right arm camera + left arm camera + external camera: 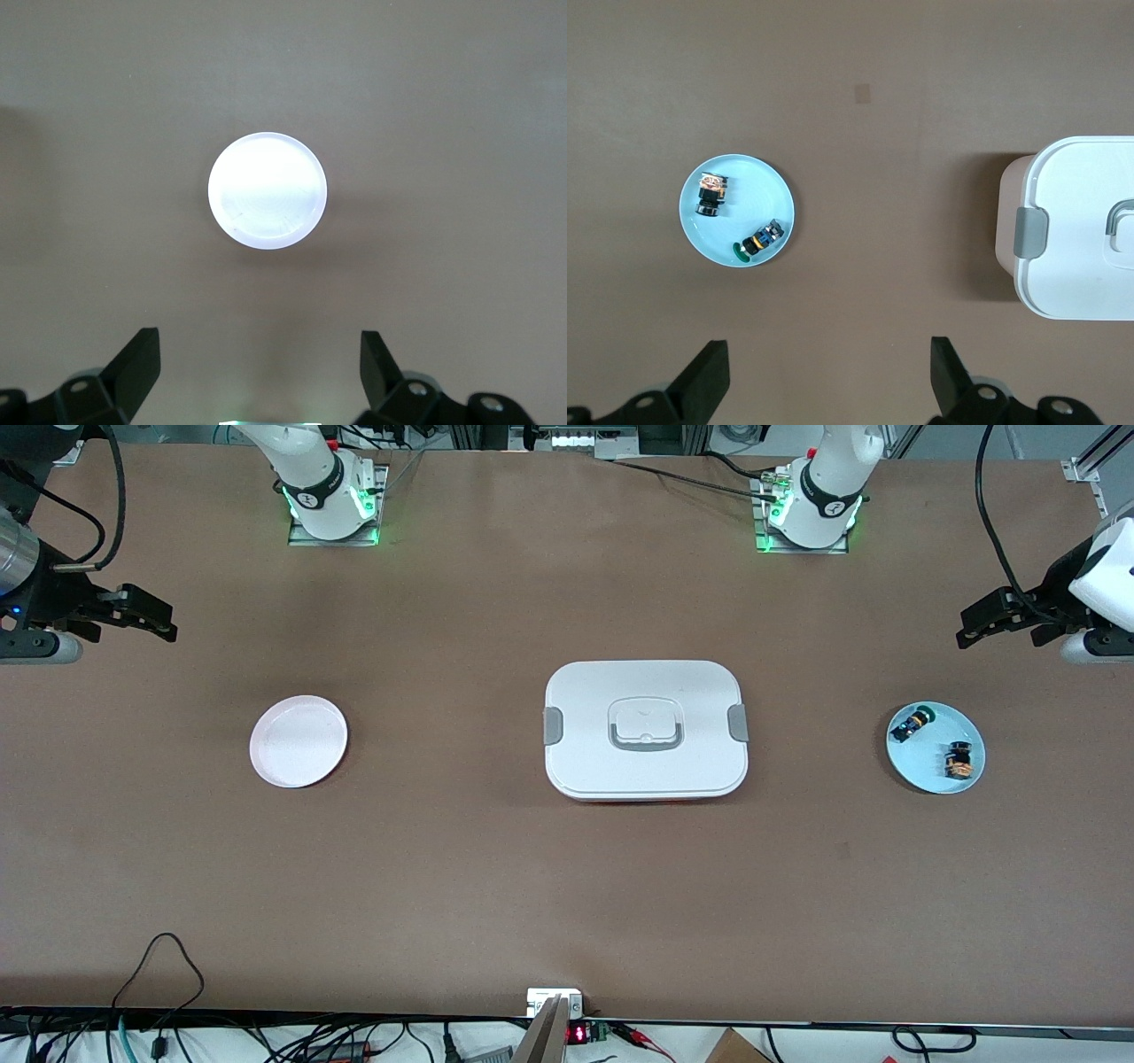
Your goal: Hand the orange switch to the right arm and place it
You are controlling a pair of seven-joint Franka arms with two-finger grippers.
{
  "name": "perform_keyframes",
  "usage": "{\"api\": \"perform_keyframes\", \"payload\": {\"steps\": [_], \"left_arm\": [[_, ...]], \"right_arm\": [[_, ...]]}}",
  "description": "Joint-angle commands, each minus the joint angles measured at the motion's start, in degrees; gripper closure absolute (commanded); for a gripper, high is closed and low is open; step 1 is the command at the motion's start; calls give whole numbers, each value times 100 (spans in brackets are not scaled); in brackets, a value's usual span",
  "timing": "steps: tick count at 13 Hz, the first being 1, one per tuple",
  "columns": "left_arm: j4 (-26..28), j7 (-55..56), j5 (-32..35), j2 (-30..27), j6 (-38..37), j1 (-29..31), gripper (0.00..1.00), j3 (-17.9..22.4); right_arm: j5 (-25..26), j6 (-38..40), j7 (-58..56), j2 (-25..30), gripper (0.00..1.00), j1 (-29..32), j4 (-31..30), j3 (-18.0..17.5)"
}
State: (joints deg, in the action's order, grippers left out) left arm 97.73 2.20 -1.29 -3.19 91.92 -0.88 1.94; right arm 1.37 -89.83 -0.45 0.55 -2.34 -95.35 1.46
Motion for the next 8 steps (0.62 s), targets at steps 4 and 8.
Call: {"api": "perform_keyframes", "payload": {"steps": [4, 8], "left_arm": [[-131, -10, -20, 11, -235, 9, 0, 26], [-96, -18, -11, 46, -498, 9, 0, 35]], "right_arm": [[30, 9, -26, 7, 0, -12, 52, 12], [30, 9, -26, 7, 0, -12, 60, 12]]}}
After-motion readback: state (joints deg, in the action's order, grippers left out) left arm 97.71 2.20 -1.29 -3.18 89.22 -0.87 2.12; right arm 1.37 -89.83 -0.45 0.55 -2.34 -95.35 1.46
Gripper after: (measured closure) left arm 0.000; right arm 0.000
